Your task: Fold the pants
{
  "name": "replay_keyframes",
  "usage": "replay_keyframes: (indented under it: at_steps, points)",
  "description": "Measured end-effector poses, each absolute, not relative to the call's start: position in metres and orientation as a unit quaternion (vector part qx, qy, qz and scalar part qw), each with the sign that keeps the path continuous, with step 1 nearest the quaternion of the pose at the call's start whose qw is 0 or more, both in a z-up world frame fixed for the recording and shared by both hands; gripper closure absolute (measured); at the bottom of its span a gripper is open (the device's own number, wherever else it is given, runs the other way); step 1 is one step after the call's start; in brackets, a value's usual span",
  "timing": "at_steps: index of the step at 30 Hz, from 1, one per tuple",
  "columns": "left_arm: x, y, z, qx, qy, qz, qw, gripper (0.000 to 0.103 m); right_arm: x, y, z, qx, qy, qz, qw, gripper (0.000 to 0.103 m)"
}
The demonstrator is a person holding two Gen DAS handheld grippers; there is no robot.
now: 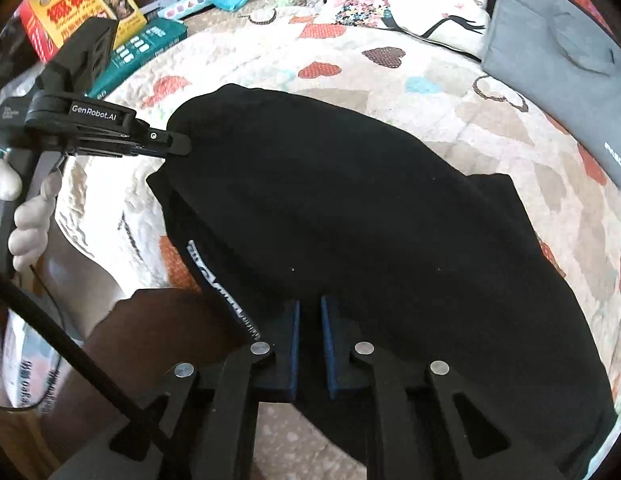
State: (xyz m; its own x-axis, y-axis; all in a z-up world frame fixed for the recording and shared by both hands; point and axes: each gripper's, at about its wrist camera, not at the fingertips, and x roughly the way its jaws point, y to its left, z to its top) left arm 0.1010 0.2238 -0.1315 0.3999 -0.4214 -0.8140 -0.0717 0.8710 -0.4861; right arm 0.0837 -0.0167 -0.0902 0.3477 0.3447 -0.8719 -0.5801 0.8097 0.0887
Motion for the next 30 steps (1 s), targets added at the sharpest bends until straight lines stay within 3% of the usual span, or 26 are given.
replay_keyframes:
  at_steps: [5, 16, 18, 22, 23, 25, 26, 27, 30]
  points:
    - [0.080, 0.225, -0.127, -0.231, 0.542, -0.107, 0.801, 0.090, 0.060, -0.015, -0.088, -0.100, 0.510, 0.309, 0.797, 0.102]
    - [0.058, 0.224, -0.160, -0.231, 0.575, -0.097, 0.779, 0.091, 0.037, -0.023, -0.110, -0.102, 0.528, 0.292, 0.791, 0.099]
    - [0.063, 0.229, -0.163, -0.244, 0.578, -0.094, 0.773, 0.090, 0.043, -0.034, -0.104, -0.082, 0.525, 0.278, 0.800, 0.082]
    - [0.069, 0.226, -0.169, -0.239, 0.591, -0.089, 0.765, 0.088, 0.054, -0.056, -0.101, -0.050, 0.523, 0.259, 0.811, 0.077]
    - [0.070, 0.224, -0.170, -0.237, 0.592, -0.088, 0.765, 0.088, 0.054, -0.057, -0.103, -0.050, 0.522, 0.262, 0.810, 0.072]
    - [0.070, 0.225, -0.171, -0.243, 0.592, -0.088, 0.763, 0.088, 0.052, -0.048, -0.106, -0.070, 0.514, 0.268, 0.812, 0.058]
    - [0.071, 0.228, -0.173, -0.255, 0.593, -0.088, 0.758, 0.088, 0.050, -0.041, -0.109, -0.087, 0.508, 0.270, 0.813, 0.046]
    - [0.071, 0.230, -0.174, -0.264, 0.595, -0.089, 0.754, 0.088, 0.049, -0.031, -0.112, -0.110, 0.502, 0.268, 0.815, 0.041]
    - [0.066, 0.234, -0.173, -0.270, 0.604, -0.094, 0.744, 0.081, 0.049, -0.020, -0.129, -0.113, 0.541, 0.286, 0.783, 0.041]
